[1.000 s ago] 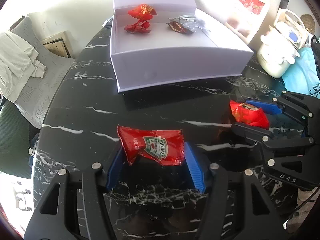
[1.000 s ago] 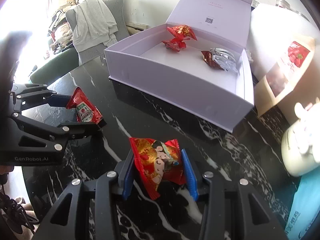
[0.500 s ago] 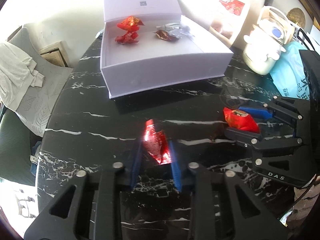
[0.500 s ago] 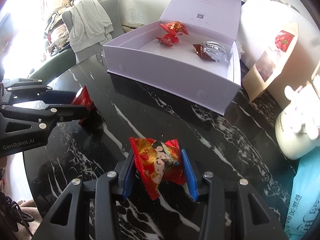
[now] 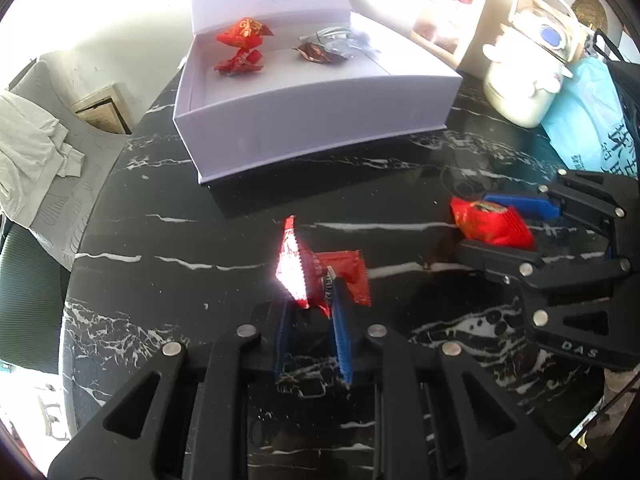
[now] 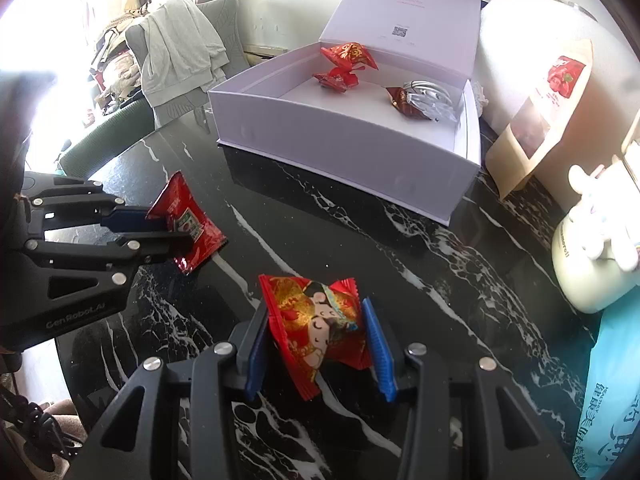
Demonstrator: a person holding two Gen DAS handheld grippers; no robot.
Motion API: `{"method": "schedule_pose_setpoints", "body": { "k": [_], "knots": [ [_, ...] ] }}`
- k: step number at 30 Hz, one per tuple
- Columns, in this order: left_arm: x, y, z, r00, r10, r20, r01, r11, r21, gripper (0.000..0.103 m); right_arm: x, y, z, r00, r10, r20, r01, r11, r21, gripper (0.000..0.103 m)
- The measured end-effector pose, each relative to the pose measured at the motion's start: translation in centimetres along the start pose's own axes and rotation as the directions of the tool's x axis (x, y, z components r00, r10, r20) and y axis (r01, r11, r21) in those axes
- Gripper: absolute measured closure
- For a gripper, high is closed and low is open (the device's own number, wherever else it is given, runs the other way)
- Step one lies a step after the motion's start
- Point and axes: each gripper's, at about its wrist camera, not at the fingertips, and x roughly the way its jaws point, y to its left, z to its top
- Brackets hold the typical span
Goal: Organize objects
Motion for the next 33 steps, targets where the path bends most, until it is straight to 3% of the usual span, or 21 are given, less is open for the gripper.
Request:
{"method": "schedule_pose_setpoints", "body": {
  "k": [6,11,13,17,33],
  "knots": [
    [0.1,-0.1,0.3,1.000,0.016,0.022,-0.016,1.000,0.000,0.073,0.0,0.0,0.0,1.000,-0.001,-0.002,0.001,1.000,-0.002,0.059],
    [0.0,0.6,0.9,0.998,-0.033,0.050,0.035,0.999,-0.041,0.071,0.0,0.0,0.0,1.000,-0.005,-0.005,0.005,1.000,0.000,0.059],
    [-0.3,1.2,1.0,0.994,-0.054,0.098,0.061,0.995,-0.077,0.071,0.0,-0.1,-0.1,1.000,-0.006,-0.004,0.006,1.000,0.001,0.059],
    [0.4,1.8,1.3,0.990,-0.122,0.072,0.129,0.985,-0.114,0.078,0.1,-0.3,0.0,1.000,-0.006,-0.004,0.006,1.000,0.005,0.059],
    [-1.7,1.0,1.7,0.990,-0.102,0.093,0.108,0.992,-0.064,0.083,-1.9,-0.3,0.1,0.999,-0.002,0.051,0.001,1.000,0.025,0.060]
  ]
}}
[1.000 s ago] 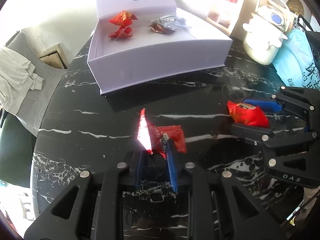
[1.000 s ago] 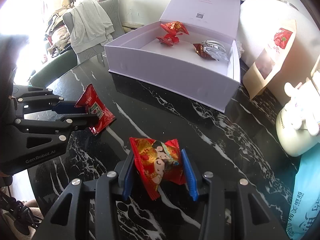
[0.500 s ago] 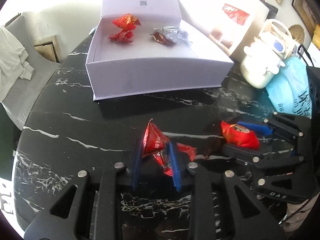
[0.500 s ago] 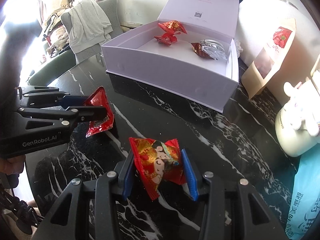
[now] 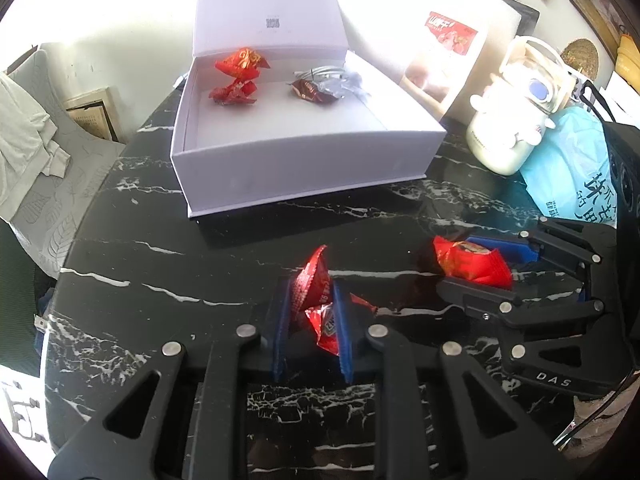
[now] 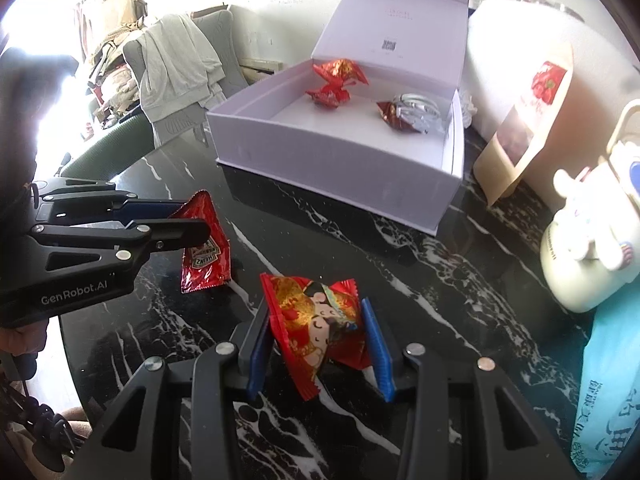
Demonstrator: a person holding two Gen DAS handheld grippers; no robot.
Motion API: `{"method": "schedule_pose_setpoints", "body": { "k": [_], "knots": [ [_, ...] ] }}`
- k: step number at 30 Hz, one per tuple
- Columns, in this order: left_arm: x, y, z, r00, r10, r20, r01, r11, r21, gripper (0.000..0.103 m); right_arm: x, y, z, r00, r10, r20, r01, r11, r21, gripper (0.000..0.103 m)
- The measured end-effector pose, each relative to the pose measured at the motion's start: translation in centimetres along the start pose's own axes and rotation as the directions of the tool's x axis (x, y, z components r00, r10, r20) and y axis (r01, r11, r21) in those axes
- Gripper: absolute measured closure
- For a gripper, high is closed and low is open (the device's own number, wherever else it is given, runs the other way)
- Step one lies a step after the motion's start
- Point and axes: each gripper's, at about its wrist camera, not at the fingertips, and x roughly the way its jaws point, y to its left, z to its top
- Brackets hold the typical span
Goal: Organize objects
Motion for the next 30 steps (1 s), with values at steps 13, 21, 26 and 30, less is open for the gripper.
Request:
{"method": "schedule_pose_setpoints", "body": {
  "k": [13,21,26,30],
  "knots": [
    [-4.8,-1.3,1.0,0.996,0.047,0.074,-0.049,0.998,0.036,0.083,-5.0,1.0,0.7,0.994,0.012,0.106,-0.010,1.000,-0.019,0.060],
    [-7.5,-2.3,2.0,0.990,0.078,0.118,-0.086,0.994,0.068,0.083,-8.2,1.2,1.4,0.985,-0.008,0.172,0.014,0.999,-0.032,0.060],
    [-8.8,-3.0,2.9,0.986,0.085,0.144,-0.098,0.991,0.086,0.083,-9.8,1.4,1.9,0.979,-0.010,0.205,0.021,0.998,-0.053,0.060],
    [-9.2,-3.3,4.0,0.985,0.078,0.152,-0.094,0.991,0.099,0.083,-10.7,1.5,2.8,0.974,-0.015,0.227,0.031,0.997,-0.066,0.060]
  ]
}}
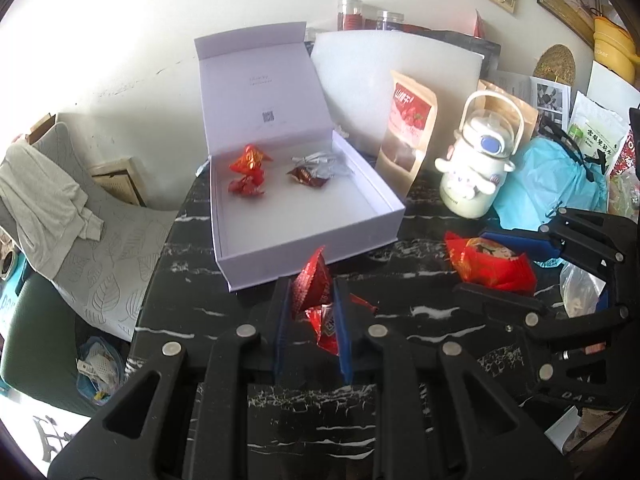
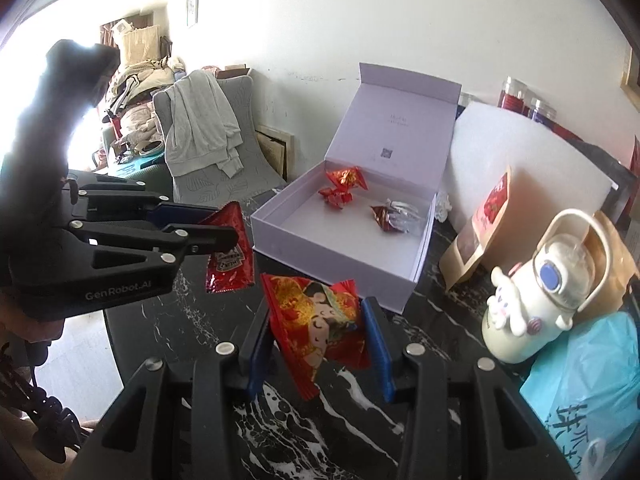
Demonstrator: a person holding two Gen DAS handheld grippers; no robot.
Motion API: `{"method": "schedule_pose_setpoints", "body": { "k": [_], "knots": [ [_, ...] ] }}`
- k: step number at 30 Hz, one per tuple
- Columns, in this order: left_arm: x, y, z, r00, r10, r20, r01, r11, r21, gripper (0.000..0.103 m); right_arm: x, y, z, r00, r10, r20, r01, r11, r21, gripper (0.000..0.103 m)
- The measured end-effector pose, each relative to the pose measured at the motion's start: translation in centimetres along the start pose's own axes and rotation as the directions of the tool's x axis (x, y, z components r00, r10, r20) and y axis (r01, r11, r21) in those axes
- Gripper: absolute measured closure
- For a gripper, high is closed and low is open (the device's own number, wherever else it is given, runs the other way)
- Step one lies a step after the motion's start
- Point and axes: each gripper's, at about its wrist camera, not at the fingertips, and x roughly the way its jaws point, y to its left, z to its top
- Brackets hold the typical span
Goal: Organize objects
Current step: 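Carry the ketchup packet with the left tool while the right tool carries the snack bag to the box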
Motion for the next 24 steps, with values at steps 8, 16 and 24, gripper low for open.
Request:
{"method": "schedule_pose_setpoints", "body": {
  "k": [8,16,24],
  "knots": [
    [0.8,0.5,2.8,1.000,-0.011,0.001,0.011,1.000,0.018,0.083,0.7,-0.8,2.6,1.000,-0.012,0.022,0.012,1.000,-0.008,0.060],
    [2.7,1.7,5.3,1.000,-0.011,-0.009,0.012,1.000,0.021,0.083,2.8,-2.1,5.2,1.000,-0.011,0.022,0.011,1.000,-0.016,0.060],
    [5.4,3.3,7.7,1.000,-0.005,-0.026,0.005,1.000,0.016,0.083,5.6,-4.0,7.5,1.000,-0.007,0.013,0.007,1.000,0.009,0.060]
  ]
}}
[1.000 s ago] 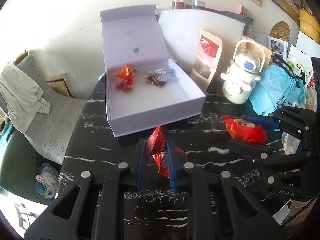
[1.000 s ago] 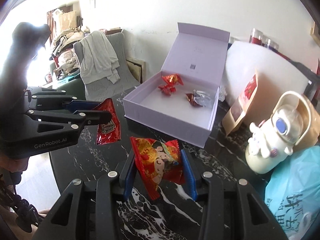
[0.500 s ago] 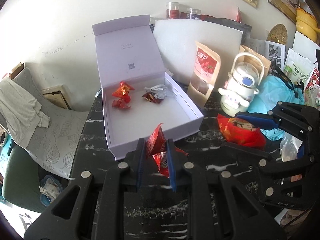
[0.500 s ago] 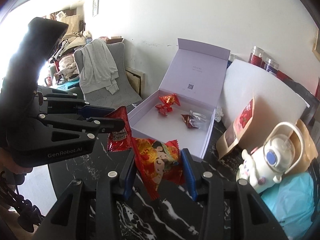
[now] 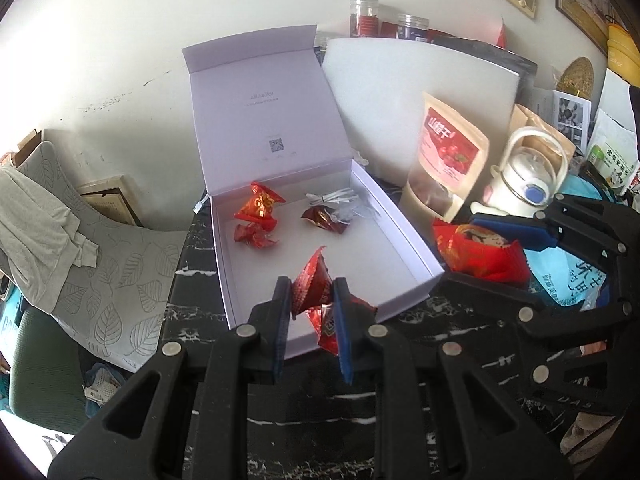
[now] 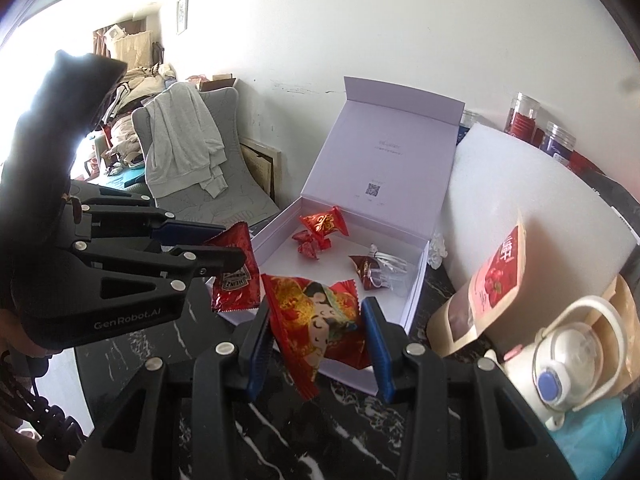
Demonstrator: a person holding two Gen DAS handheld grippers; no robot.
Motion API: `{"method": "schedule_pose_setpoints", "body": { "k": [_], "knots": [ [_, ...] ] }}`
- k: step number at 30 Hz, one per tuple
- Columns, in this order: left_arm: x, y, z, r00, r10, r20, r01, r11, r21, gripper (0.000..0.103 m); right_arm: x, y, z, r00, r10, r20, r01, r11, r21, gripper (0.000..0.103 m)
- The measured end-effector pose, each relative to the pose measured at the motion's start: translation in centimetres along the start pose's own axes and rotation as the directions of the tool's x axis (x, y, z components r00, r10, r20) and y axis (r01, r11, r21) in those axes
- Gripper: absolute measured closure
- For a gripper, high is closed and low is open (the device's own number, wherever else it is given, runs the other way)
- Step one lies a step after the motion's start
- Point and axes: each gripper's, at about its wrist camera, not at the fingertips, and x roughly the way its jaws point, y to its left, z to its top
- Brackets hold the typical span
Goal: Organize objects
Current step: 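Carry the ketchup packet with the left tool while the right tool carries the snack bag to the box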
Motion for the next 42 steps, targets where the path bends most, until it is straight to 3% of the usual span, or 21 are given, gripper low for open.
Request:
{"method": "schedule_pose_setpoints", "body": {
  "k": [16,42],
  "knots": [
    [7.0,3.0,3.8,0.999,0.011,-0.053,-0.011,1.000,0.002,0.083,6.9,-3.7,4.5,1.000,-0.004,-0.022,0.005,1.000,0.016,0.060],
    [16.5,6.6,8.7,0.998,0.046,-0.045,-0.044,0.998,0.051,0.083,17.2,-7.4,7.9,0.996,-0.040,-0.077,0.045,0.997,0.062,0.060]
  ]
}}
